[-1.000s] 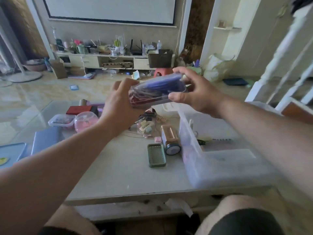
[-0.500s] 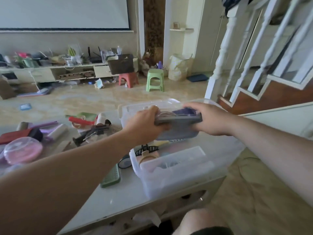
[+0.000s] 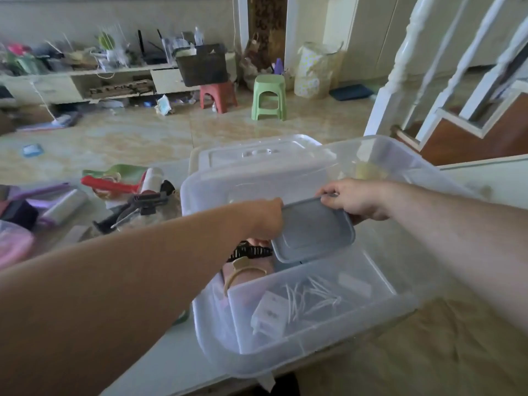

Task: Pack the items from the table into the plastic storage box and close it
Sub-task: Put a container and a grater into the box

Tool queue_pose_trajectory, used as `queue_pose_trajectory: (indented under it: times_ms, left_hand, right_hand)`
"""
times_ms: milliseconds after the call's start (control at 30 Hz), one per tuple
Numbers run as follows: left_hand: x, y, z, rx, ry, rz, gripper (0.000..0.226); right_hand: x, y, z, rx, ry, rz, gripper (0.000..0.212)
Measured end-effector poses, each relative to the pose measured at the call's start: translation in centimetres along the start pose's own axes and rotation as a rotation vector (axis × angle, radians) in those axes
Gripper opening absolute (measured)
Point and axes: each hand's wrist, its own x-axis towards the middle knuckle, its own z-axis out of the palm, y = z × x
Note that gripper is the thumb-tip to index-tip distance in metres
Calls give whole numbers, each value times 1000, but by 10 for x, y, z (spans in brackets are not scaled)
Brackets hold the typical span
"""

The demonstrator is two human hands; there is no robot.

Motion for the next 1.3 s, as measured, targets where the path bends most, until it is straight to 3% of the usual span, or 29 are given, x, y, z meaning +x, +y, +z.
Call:
queue_pose_trajectory:
  times_ms: [167,333,500,700,800,867,1000,1067,1200,1300]
  left_hand:
    - [-8,7,6,526,0,55,47]
    - [-15,8,11,640,-67,118,79]
    - [-21,11,9,725,41,224,68]
    - [-83,4,-46,393,418,420,32]
    - [-132,-48,-72,246,649,479,27]
    - [-165,-99,-72,195,709,385,26]
    - [-209,-204,-43,183,693,150,25]
    - [-218,-246,-21,171,630,19,28]
    - [-208,-280,15,155,395,-83,43]
    - [-179,-267,36,184,172,-44,68]
  right_hand:
    - [10,7,22,-187,-59,9,23]
    - [9,1,33,-840,-51,-154,36]
    - [-5,-16,40,-1145,-126,-216,48]
    - [-58,-89,34,-1196,35,-280,49]
    - [-97,-136,52,-1065,186,-459,46]
    - [-121,-168,77,-922,245,-581,42]
    - [-158,-220,152,-691,275,-774,35]
    - [-165,-234,197,-674,251,-767,36]
    - [-132,-230,277,-783,175,-475,56]
    - [-93,-206,301,-791,208,-189,80]
